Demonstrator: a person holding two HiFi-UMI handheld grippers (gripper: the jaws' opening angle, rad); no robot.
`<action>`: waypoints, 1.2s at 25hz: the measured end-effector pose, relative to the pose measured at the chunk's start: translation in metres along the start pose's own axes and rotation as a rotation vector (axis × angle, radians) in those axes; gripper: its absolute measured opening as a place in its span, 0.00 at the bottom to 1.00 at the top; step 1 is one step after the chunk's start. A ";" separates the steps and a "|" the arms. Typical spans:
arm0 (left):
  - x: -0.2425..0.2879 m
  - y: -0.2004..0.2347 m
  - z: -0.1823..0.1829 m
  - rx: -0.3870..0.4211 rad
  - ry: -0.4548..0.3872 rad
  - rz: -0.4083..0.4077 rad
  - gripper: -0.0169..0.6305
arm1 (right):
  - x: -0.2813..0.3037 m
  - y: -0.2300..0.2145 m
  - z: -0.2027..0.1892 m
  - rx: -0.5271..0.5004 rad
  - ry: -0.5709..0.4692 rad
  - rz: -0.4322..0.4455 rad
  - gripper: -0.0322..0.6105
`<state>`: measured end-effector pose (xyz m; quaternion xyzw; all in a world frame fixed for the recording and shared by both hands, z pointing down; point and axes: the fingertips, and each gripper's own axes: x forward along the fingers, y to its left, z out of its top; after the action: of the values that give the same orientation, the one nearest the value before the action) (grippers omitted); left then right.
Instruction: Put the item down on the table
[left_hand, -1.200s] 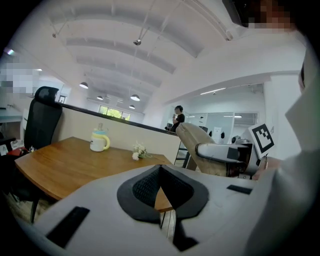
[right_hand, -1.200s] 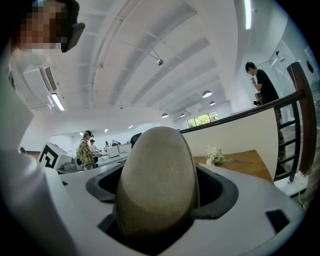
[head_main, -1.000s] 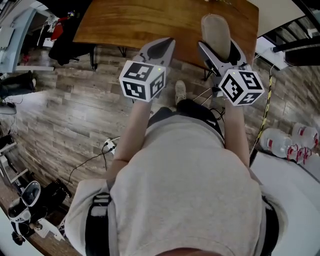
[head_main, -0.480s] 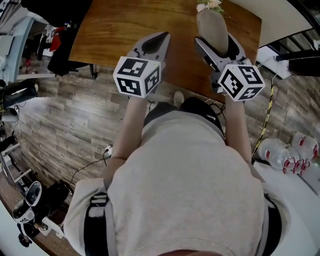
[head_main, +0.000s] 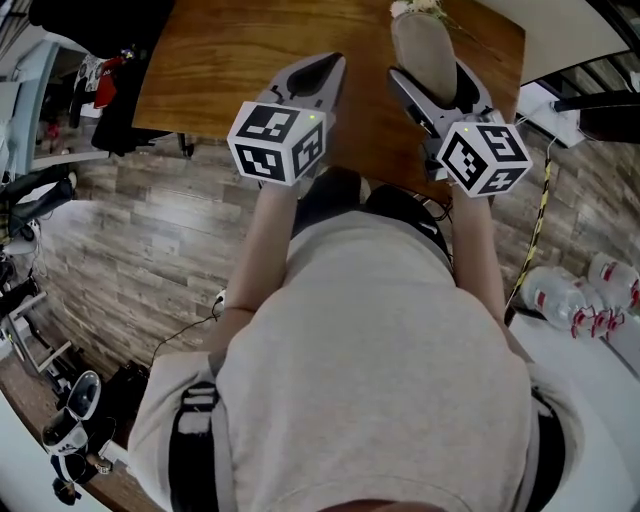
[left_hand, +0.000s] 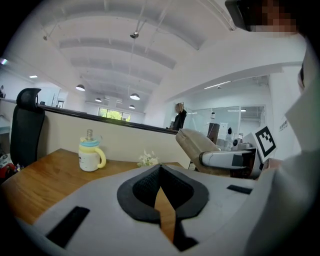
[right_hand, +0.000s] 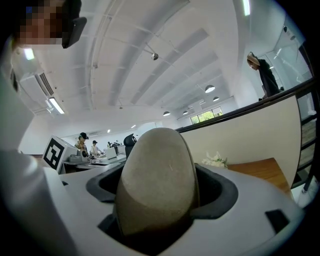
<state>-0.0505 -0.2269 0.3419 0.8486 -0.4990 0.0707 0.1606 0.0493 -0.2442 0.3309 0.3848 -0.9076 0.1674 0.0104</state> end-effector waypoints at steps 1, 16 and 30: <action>0.001 0.003 -0.001 -0.002 0.005 -0.005 0.04 | 0.001 0.000 -0.001 0.003 0.002 -0.008 0.71; 0.008 0.036 -0.004 -0.026 0.051 -0.058 0.04 | 0.020 -0.007 0.000 0.013 0.028 -0.109 0.71; 0.025 0.056 -0.037 -0.088 0.093 -0.078 0.05 | 0.046 -0.034 -0.036 -0.004 0.134 -0.132 0.71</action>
<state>-0.0858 -0.2598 0.3953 0.8555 -0.4600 0.0817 0.2233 0.0368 -0.2866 0.3813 0.4317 -0.8779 0.1902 0.0829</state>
